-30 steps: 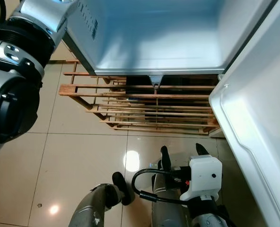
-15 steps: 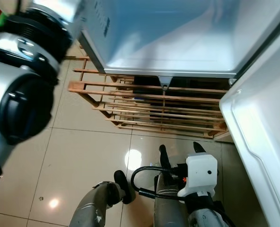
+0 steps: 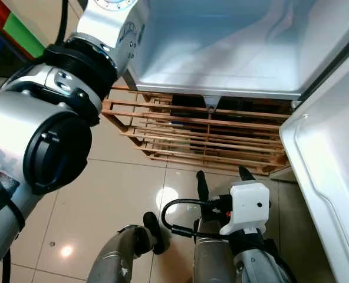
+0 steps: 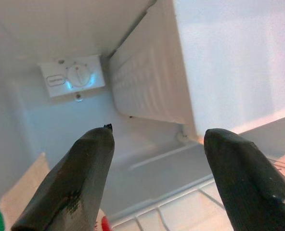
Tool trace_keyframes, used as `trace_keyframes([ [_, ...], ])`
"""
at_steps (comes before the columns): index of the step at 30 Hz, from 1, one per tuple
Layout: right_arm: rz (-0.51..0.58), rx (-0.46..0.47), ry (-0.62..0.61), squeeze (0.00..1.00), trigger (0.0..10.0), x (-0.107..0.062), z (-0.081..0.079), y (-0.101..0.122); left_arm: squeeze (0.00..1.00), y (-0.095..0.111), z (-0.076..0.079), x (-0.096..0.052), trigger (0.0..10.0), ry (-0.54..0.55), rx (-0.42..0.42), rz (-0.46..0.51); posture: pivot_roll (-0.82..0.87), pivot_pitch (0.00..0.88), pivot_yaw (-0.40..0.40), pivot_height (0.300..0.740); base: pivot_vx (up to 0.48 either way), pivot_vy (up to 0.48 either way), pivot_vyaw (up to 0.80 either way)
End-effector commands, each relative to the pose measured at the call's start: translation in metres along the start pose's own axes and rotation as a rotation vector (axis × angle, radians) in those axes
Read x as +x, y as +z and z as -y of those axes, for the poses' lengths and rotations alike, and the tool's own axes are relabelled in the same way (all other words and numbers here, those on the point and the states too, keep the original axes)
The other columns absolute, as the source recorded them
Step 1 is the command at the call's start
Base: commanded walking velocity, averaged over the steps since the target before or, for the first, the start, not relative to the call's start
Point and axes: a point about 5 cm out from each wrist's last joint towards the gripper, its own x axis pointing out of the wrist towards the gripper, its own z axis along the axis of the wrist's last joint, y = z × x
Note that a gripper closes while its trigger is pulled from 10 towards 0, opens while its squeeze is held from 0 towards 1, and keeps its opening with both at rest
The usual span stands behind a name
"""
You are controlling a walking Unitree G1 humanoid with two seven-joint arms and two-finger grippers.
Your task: Restocking fridge
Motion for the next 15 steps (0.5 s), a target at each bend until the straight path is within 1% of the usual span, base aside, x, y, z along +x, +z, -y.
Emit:
trace_keyframes([
  [1, -0.047, 0.019, 0.010, 0.00, 10.0, -0.0029, -0.0021, -0.0081, 0.00, 0.0066, 0.0014, 0.0026, 10.0, -0.009, 0.001, 0.035, -0.46, 0.341, 0.148, 0.740, 0.000, 0.000, 0.00],
  [15, -0.047, 0.019, 0.010, 0.00, 10.0, -0.0029, -0.0021, -0.0081, 0.00, 0.0066, 0.0014, 0.0026, 10.0, -0.009, 0.001, 0.035, -0.46, 0.341, 0.148, 0.740, 0.000, 0.000, 0.00],
])
